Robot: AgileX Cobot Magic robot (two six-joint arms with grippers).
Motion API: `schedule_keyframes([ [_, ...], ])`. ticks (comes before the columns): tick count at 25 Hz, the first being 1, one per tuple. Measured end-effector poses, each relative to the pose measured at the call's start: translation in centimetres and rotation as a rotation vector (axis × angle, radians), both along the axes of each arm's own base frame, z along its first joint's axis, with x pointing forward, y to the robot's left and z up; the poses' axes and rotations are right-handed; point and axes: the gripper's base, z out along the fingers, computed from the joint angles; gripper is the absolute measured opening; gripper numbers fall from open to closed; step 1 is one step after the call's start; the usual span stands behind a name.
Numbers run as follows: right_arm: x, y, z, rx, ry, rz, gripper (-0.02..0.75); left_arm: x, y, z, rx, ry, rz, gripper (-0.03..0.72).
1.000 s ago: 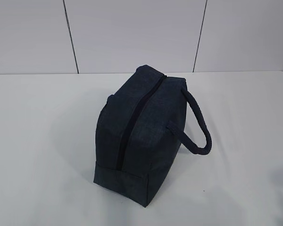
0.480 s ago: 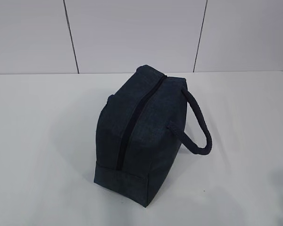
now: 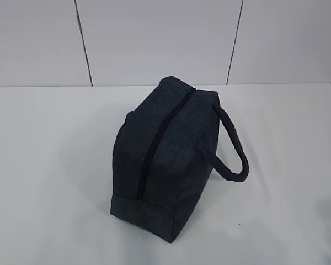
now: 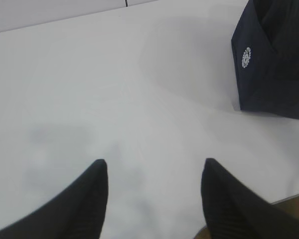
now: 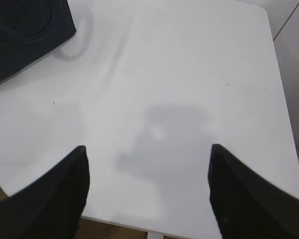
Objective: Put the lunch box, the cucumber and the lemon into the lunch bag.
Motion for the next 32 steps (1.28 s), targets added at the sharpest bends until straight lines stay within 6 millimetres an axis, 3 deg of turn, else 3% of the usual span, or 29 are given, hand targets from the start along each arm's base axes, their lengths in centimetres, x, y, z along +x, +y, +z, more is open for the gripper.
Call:
schedule_keyframes([
  [32, 0.0, 0.0, 0.0, 0.001, 0.0, -0.001, 0.561, 0.0, 0.0, 0.0, 0.0, 0.0, 0.0, 0.433],
])
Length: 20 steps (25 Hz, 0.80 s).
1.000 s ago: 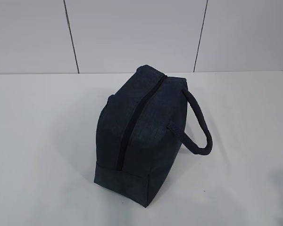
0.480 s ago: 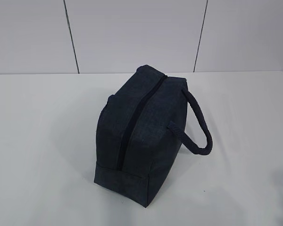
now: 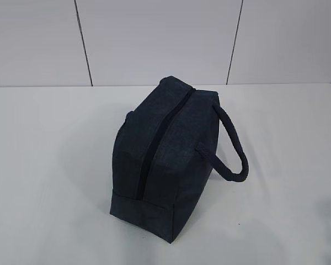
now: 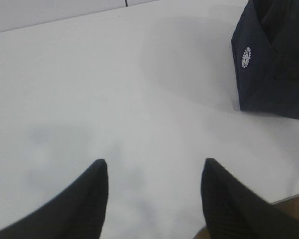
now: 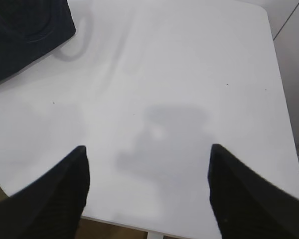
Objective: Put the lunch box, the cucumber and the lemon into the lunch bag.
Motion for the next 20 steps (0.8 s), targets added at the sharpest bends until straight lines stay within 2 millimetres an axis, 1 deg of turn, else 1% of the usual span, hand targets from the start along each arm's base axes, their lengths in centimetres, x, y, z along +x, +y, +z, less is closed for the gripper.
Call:
schedule_keyframes([
  [20, 0.0, 0.0, 0.0, 0.0, 0.0, 0.0, 0.561, 0.0, 0.0, 0.0, 0.0, 0.0, 0.0, 0.432],
])
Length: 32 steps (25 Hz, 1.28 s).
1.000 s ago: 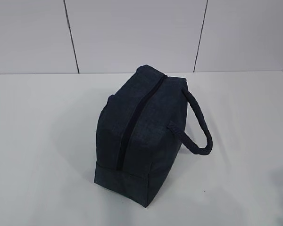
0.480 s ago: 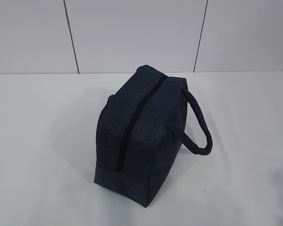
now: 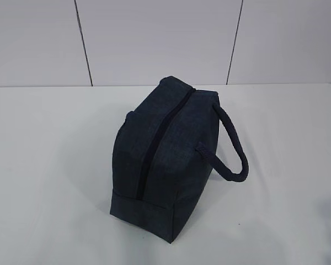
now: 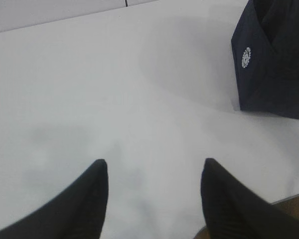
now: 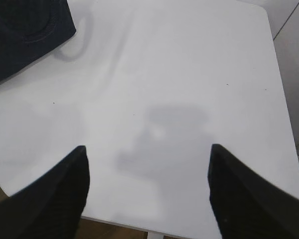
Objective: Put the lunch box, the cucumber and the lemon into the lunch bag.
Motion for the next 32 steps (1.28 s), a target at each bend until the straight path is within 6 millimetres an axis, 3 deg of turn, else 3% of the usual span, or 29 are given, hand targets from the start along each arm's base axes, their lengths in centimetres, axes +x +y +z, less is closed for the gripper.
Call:
schedule_keyframes([
  [32, 0.0, 0.0, 0.0, 0.002, 0.0, -0.001, 0.561, 0.0, 0.0, 0.0, 0.0, 0.0, 0.0, 0.432],
])
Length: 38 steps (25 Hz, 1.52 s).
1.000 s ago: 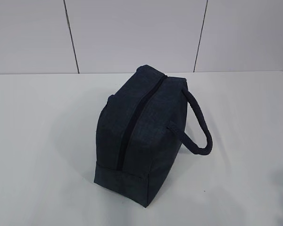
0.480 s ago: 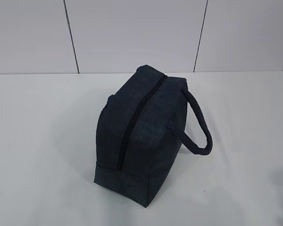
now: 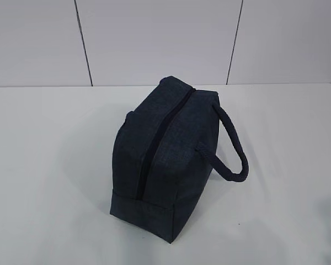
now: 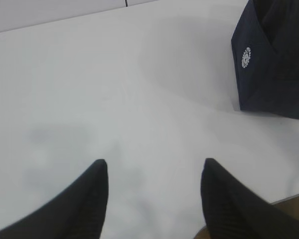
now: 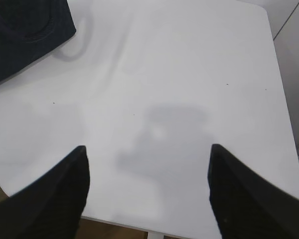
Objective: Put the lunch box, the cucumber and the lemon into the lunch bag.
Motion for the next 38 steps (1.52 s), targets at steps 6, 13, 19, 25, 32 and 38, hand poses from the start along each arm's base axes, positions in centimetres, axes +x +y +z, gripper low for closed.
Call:
schedule_keyframes([
  [6, 0.0, 0.0, 0.0, 0.0, 0.0, 0.0, 0.561, 0.0, 0.0, 0.0, 0.0, 0.0, 0.0, 0.432],
  [13, 0.0, 0.0, 0.0, 0.0, 0.0, 0.0, 0.561, 0.0, 0.0, 0.0, 0.0, 0.0, 0.0, 0.432],
  [19, 0.0, 0.0, 0.0, 0.0, 0.0, 0.0, 0.561, 0.0, 0.0, 0.0, 0.0, 0.0, 0.0, 0.432],
  [25, 0.0, 0.0, 0.0, 0.0, 0.0, 0.0, 0.561, 0.0, 0.0, 0.0, 0.0, 0.0, 0.0, 0.432],
  [32, 0.0, 0.0, 0.0, 0.0, 0.0, 0.0, 0.561, 0.0, 0.0, 0.0, 0.0, 0.0, 0.0, 0.432],
  [38, 0.0, 0.0, 0.0, 0.0, 0.0, 0.0, 0.56, 0.0, 0.0, 0.0, 0.0, 0.0, 0.0, 0.432],
])
